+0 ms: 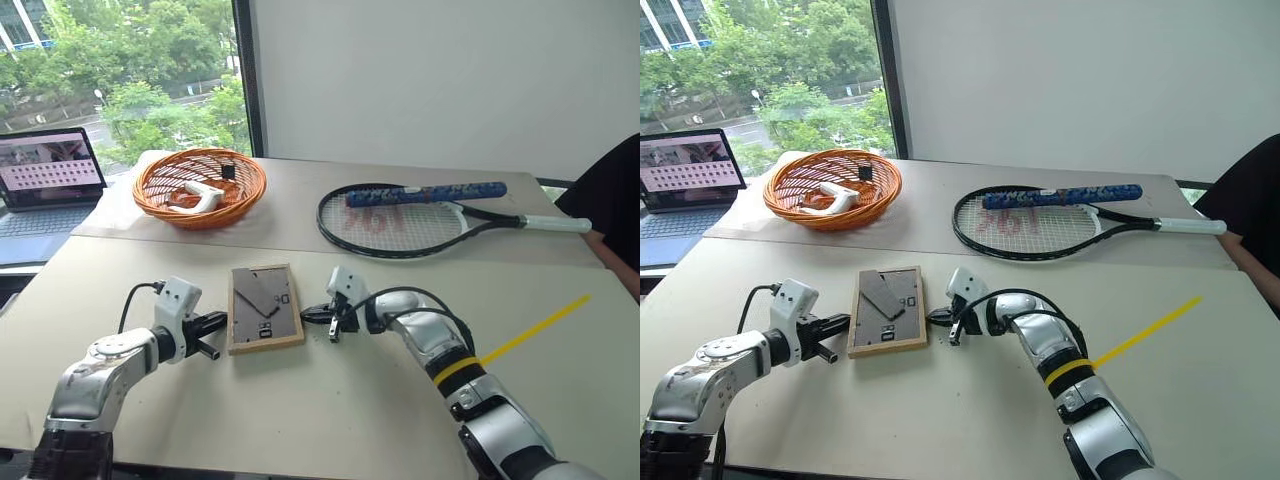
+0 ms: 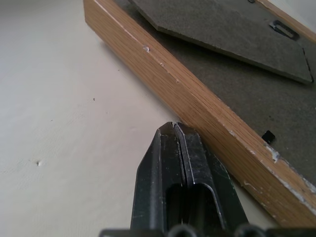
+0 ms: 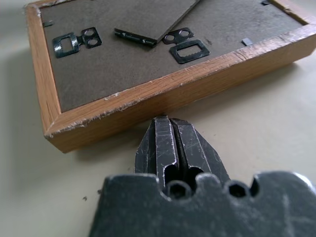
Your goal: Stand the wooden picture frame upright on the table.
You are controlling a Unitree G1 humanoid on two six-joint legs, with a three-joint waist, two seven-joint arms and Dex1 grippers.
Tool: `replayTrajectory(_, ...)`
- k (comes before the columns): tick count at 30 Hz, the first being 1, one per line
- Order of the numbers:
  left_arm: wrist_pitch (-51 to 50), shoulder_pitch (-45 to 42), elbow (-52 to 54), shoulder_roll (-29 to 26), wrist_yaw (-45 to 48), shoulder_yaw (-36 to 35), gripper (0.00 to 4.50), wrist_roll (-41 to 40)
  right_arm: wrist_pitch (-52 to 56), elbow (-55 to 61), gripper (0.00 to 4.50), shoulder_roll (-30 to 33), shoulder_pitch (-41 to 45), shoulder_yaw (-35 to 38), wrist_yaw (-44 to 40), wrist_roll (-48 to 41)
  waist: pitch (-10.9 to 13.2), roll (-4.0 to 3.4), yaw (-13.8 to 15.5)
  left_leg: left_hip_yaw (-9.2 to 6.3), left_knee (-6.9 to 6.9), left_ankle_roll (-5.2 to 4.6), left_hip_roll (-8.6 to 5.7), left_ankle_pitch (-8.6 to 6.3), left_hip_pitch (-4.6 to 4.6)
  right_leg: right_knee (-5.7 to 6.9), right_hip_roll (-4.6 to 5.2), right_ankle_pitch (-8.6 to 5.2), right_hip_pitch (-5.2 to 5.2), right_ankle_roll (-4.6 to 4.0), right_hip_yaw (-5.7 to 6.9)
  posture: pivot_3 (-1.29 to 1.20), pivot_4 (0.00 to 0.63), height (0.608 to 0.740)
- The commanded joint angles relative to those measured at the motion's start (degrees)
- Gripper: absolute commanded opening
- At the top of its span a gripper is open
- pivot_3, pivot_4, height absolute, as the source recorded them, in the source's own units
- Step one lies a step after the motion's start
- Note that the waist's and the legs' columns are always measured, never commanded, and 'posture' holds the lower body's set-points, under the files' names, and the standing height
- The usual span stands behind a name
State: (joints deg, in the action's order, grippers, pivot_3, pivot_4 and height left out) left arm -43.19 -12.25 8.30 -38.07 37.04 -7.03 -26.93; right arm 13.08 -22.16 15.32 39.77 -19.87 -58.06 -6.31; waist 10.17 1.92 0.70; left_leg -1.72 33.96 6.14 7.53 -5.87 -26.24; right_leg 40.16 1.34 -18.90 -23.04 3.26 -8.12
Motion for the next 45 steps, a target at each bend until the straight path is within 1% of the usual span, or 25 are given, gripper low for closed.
replayTrajectory(1, -3.2, 1.4, 3.4, -0.5, 4.3, 6.1, 0.08, -0.9, 4.6, 10.1, 0.00, 1.9, -3.4, -0.9, -2.4, -1.3, 0.0, -0.03, 0.0, 0.00, 0.00, 0.00, 0.00, 0.00, 0.00, 0.00, 0.00, 0.00, 0.01, 0.00, 0.00, 0.00, 0.150, 0.692)
replayTrajectory(5, -3.9, 3.3, 5.8, -3.2, 7.2, 10.4, 0.08, 0.4, 12.5, 23.3, 0.00, 6.5, -9.5, 0.1, -2.3, -3.0, -0.2, -0.16, 0.2, 0.01, -0.06, 0.01, 0.00, -0.03, -0.01, -0.06, 0.01, -0.01, 0.00, -0.02, 0.00, 0.00, 0.150, 0.692)
replayTrajectory(9, -4.4, 3.1, 6.4, -3.3, 7.7, 12.9, 0.08, 0.8, 18.8, 32.6, 0.00, 9.8, -13.8, 1.2, -1.2, -4.7, -0.4, -0.44, 0.1, 0.02, -0.03, 0.01, -0.01, -0.04, 0.01, -0.08, 0.01, -0.02, 0.01, -0.01, -0.03, 0.00, 0.150, 0.692)
replayTrajectory(12, -4.8, 2.7, 6.7, -3.4, 8.1, 14.1, 0.08, 1.0, 21.2, 34.8, 0.00, 11.4, -15.2, 2.2, 0.2, -5.0, -0.5, -0.50, 0.0, 0.02, 0.00, 0.00, -0.01, -0.03, 0.05, -0.08, 0.01, -0.15, 0.02, 0.22, -0.05, 0.00, 0.150, 0.692)
replayTrajectory(15, -6.8, 3.4, 7.4, -5.5, 9.4, 13.4, 0.08, 0.2, 19.3, 31.9, 0.00, 14.6, -15.2, 3.2, 1.3, -2.7, -0.6, -0.49, 0.0, 0.02, 0.08, 0.00, -0.02, -0.03, 0.08, -0.08, 0.02, -0.21, 0.08, 0.33, -0.07, 0.00, 0.150, 0.692)
replayTrajectory(19, -8.5, 7.6, 7.4, -11.1, 12.9, 8.5, 0.08, -2.1, 16.4, 27.7, 0.00, 19.9, -14.2, 6.1, 0.9, -1.8, -0.8, -0.51, -0.2, 0.04, 0.08, -0.05, -0.02, -0.07, 0.09, -0.15, 0.02, -0.21, 0.10, 0.33, -0.09, 0.00, 0.150, 0.692)
replayTrajectory(21, -9.1, 8.3, 6.5, -12.1, 13.7, 5.5, 0.08, -3.7, 16.3, 27.6, 0.00, 21.4, -14.3, 7.5, 0.2, -2.6, -0.8, -0.54, -0.9, 0.07, -0.01, -0.08, -0.01, -0.08, 0.11, -0.15, 0.01, -0.22, 0.06, 0.28, -0.13, 0.00, 0.150, 0.692)
replayTrajectory(23, -12.0, 7.1, 5.4, -10.8, 13.1, 0.1, 0.08, -8.3, 15.7, 28.9, 0.00, 23.0, -14.8, 8.5, -1.2, -4.0, -0.8, -0.55, -1.2, 0.10, -0.06, -0.10, -0.02, -0.10, 0.13, -0.15, 0.02, -0.23, 0.05, 0.25, -0.13, 0.00, 0.150, 0.692)
replayTrajectory(25, -20.5, 4.5, 4.6, -7.7, 11.0, -7.9, 0.08, -17.8, 15.6, 31.5, 0.00, 23.6, -15.5, 9.8, -2.8, -6.5, -0.8, -0.53, -1.6, 0.08, -0.08, -0.10, 0.00, -0.10, 0.13, -0.13, 0.00, -0.27, 0.01, 0.25, -0.12, 0.00, 0.150, 0.692)
replayTrajectory(27, -28.8, 2.9, 6.1, -6.8, 8.5, -14.9, 0.60, -25.1, 15.4, 34.3, 0.00, 24.0, -16.0, 10.7, -4.2, -8.5, -0.7, -0.36, -2.0, 0.05, -0.08, -0.11, 0.03, -0.09, 0.08, -0.05, -0.05, -0.28, -0.07, 0.26, -0.11, 0.00, 0.150, 0.692)
replayTrajectory(29, -39.2, -0.6, 3.4, -6.4, 5.6, -21.0, 1.17, -30.9, 14.5, 36.2, 0.00, 24.5, -16.6, 10.6, -5.3, -9.2, -0.6, -0.28, -2.0, 0.02, -0.06, -0.11, 0.04, -0.09, 0.00, -0.04, -0.05, -0.28, -0.09, 0.26, -0.10, 0.00, 0.150, 0.692)
replayTrajectory(31, -45.8, -3.0, -0.5, -6.9, 4.6, -23.7, 1.90, -33.0, 13.1, 36.5, 0.00, 24.4, -17.0, 10.2, -5.3, -8.9, -0.6, -0.27, -1.9, 0.01, -0.03, -0.11, 0.02, -0.09, 0.01, -0.04, -0.04, -0.27, -0.06, 0.28, -0.09, 0.00, 0.150, 0.692)
replayTrajectory(32, -47.7, -3.0, -1.2, -8.1, 4.3, -23.3, 2.31, -33.9, 12.1, 36.4, 0.00, 24.3, -17.3, 9.8, -5.2, -8.4, -0.6, -0.27, -1.9, -0.02, -0.01, -0.11, 0.02, -0.09, 0.01, -0.05, -0.04, -0.27, -0.06, 0.28, -0.07, 0.00, 0.150, 0.692)
replayTrajectory(33, -48.8, -2.5, -2.1, -10.2, 4.0, -21.5, 2.62, -36.0, 10.9, 36.0, 0.00, 24.3, -17.4, 9.1, -5.1, -7.6, -0.6, -0.27, -1.9, -0.01, -0.01, -0.11, -0.01, -0.09, 0.01, -0.06, -0.03, -0.27, -0.03, 0.29, -0.07, 0.00, 0.150, 0.692)
replayTrajectory(34, -49.3, -1.5, -3.0, -12.3, 4.2, -18.3, 3.07, -39.5, 9.3, 35.1, 0.00, 23.6, -17.4, 8.1, -4.5, -6.2, -0.6, -0.24, -1.9, -0.01, -0.01, -0.10, -0.02, -0.09, 0.03, -0.07, -0.01, -0.27, -0.03, 0.29, -0.08, 0.00, 0.150, 0.692)
replayTrajectory(36, -49.3, 0.7, -2.7, -15.1, 3.5, -12.4, 3.70, -42.3, 6.5, 33.4, 0.00, 22.9, -17.0, 6.2, -3.6, -3.6, -0.6, -0.24, -2.0, -0.01, -0.04, -0.10, -0.01, -0.10, 0.03, -0.08, -0.01, -0.24, -0.05, 0.24, -0.08, 0.00, 0.150, 0.692)
replayTrajectory(37, -49.3, 1.1, -2.7, -14.9, 2.4, -10.7, 4.14, -42.7, 5.1, 32.3, 0.00, 22.5, -16.8, 5.4, -3.1, -2.3, -0.6, -0.24, -2.0, -0.01, -0.06, -0.10, 0.00, -0.10, 0.03, -0.08, -0.01, -0.23, -0.08, 0.21, -0.08, 0.00, 0.150, 0.692)
replayTrajectory(38, -49.3, 1.2, -2.9, -14.5, 1.3, -9.2, 4.48, -43.3, 3.5, 31.1, 0.00, 22.3, -16.7, 4.3, -2.9, -0.9, -0.6, -0.25, -2.0, -0.01, -0.07, -0.10, 0.00, -0.10, 0.03, -0.08, -0.01, -0.20, -0.10, 0.17, -0.08, 0.00, 0.150, 0.692)
replayTrajectory(41, -49.3, 0.6, -3.0, -13.2, -2.8, -4.4, 4.48, -45.1, -0.5, 27.3, 0.00, 20.8, -16.1, 1.7, -2.2, 2.1, -0.6, -0.24, -1.7, -0.01, -0.04, -0.09, 0.00, -0.09, 0.04, -0.07, -0.02, -0.18, -0.10, 0.13, -0.07, 0.00, 0.150, 0.692)
replayTrajectory(45, -49.3, -2.2, -5.6, -9.5, -7.4, -2.0, 4.48, -45.0, -4.5, 23.0, 0.00, 18.2, -14.9, 0.0, -1.4, 4.3, -0.7, -0.38, -1.3, 0.01, 0.01, -0.09, -0.07, -0.09, 0.14, -0.08, 0.05, -0.17, -0.01, 0.17, -0.08, 0.00, 0.150, 0.692)
